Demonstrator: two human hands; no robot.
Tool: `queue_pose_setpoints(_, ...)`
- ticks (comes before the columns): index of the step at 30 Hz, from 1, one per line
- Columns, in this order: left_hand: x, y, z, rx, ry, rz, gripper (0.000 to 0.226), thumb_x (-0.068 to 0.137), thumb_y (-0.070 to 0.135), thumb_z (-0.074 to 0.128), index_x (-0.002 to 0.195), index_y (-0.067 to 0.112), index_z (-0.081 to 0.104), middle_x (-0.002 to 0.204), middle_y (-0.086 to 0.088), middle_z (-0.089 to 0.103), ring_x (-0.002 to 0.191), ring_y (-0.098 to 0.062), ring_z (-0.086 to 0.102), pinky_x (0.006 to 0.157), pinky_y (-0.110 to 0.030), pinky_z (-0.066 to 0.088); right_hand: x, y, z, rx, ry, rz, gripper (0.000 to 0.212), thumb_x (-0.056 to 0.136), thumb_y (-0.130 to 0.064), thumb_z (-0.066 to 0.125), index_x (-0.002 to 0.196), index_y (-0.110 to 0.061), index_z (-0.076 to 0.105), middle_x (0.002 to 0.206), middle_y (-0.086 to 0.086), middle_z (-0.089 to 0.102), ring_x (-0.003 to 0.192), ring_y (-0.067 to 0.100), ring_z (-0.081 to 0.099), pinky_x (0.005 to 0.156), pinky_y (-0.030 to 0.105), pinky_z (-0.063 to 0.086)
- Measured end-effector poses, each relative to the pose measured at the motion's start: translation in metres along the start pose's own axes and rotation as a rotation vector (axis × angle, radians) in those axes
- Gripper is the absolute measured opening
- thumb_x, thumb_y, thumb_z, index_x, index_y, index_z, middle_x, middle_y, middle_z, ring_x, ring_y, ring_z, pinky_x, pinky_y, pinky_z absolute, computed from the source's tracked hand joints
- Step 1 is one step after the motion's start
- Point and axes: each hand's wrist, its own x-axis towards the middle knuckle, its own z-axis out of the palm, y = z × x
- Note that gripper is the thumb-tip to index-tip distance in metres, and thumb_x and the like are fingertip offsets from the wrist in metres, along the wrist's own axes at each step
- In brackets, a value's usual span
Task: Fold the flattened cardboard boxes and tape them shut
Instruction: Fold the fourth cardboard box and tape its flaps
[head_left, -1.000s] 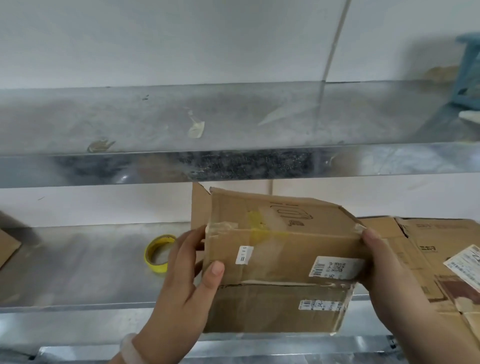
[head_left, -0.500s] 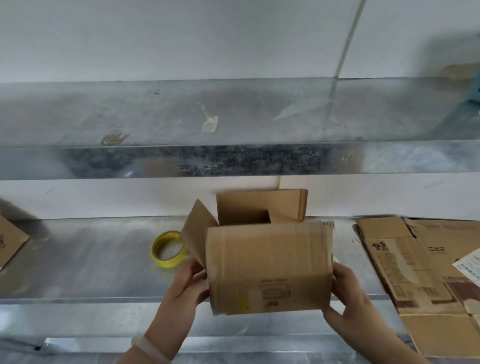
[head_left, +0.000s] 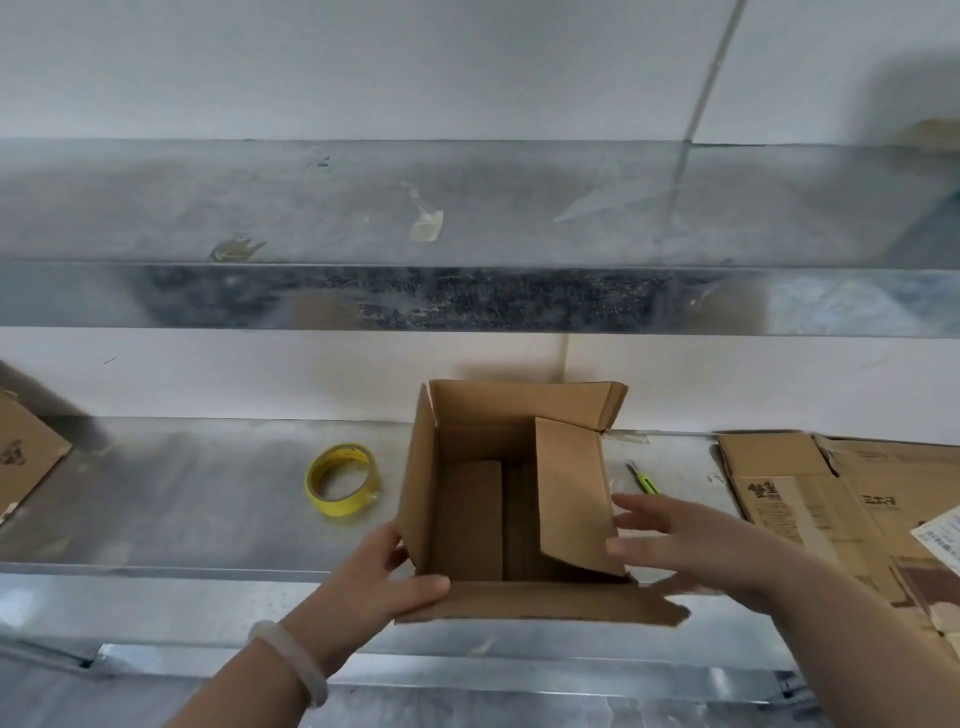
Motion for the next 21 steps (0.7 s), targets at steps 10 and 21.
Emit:
queue_pose_setpoints(10, 0.004, -0.004, 0.019, 0.062, 0.376, 0.056, 0.011, 0.091, 0.03, 0.064, 0.081, 0.028, 0.066, 0.077, 0.012, 0.069, 0.083, -0.005, 0.068, 0.074, -0.023, 0.055, 0.018, 0.004, 0.05, -0.67, 0.606, -0.143, 0.048, 0.086, -0.064, 0.049, 0.122, -0.035, 0.036, 0.102, -0.007, 0.061, 0.082, 0.01, 0.061, 0.066, 0.024, 0.05)
queue_pose_setpoints(21, -0.034, 0.013, 0.015, -0.119, 0.731, 0.171, 0.024, 0.098, 0.025, 0.052, 0.081, 0.015, 0.068, 0.077, 0.003, 0.07, 0.077, -0.02, 0.071, 0.059, -0.018, 0.056, -0.033, -0.009, 0.032, -0.599, 0.681, -0.286, 0.022, 0.098, -0.036, 0.042, 0.077, -0.034, 0.042, 0.063, -0.012, 0.052, 0.059, 0.002, 0.053, 0.05, 0.013, 0.035)
